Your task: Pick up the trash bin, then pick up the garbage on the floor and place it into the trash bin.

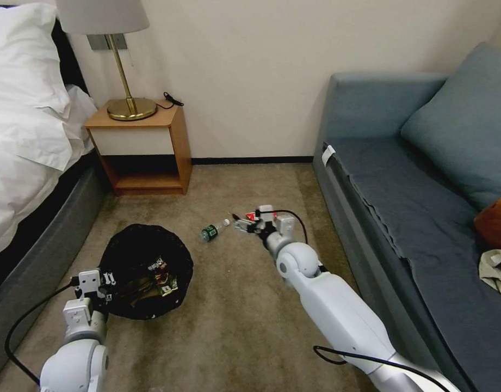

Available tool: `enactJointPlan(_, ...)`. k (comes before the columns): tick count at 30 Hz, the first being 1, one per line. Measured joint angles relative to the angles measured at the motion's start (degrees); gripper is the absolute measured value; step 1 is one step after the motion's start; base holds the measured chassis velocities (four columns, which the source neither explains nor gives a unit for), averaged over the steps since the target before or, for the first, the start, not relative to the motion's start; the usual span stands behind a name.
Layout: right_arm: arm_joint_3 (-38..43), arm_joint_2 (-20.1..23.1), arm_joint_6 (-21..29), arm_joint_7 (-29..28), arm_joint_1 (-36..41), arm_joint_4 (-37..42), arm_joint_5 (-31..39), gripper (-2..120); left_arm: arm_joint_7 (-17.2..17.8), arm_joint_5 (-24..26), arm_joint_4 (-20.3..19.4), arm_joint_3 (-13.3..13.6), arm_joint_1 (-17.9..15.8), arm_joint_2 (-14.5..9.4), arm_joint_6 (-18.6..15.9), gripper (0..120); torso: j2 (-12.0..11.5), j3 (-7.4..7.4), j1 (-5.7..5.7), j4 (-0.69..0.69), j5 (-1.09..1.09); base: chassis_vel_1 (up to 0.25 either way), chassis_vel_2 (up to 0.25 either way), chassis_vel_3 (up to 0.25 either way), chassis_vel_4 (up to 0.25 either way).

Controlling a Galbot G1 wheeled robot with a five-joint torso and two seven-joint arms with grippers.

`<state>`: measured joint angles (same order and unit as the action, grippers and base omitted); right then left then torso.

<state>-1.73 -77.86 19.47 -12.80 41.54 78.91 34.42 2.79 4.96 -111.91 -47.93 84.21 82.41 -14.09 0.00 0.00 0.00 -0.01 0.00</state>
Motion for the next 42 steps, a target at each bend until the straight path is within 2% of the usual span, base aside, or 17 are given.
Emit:
enactJointPlan(7, 3.4, -1.4, 0.1, -0.2, 2.7, -4.3, -2.2, 100, 0.0, 1.2, -1.0, -1.3, 1.1, 0.1, 0.0, 4, 0.0, 0.00, 0.00, 0.00, 0.00, 0.000, 0.000, 0.000, 0.000)
enactJointPlan(18, 4.0, -2.5, -0.6, 1.7, 4.3, -6.6, -5.4, 100, 0.1, 1.3, -2.1, -1.6, 2.5, 0.3, 0.0, 4, 0.0, 0.00, 0.00, 0.01, 0.00, 0.000, 0.000, 0.000, 0.000)
enactJointPlan(42, 4.3, -3.0, -1.5, 2.2, 7.2, -6.8, -7.0, 100, 0.0, 1.1, -2.7, -2.6, 5.1, 0.3, 1.2, 4, 0.0, 0.00, 0.00, 0.01, -0.01, -0.001, 0.002, 0.001, -0.002)
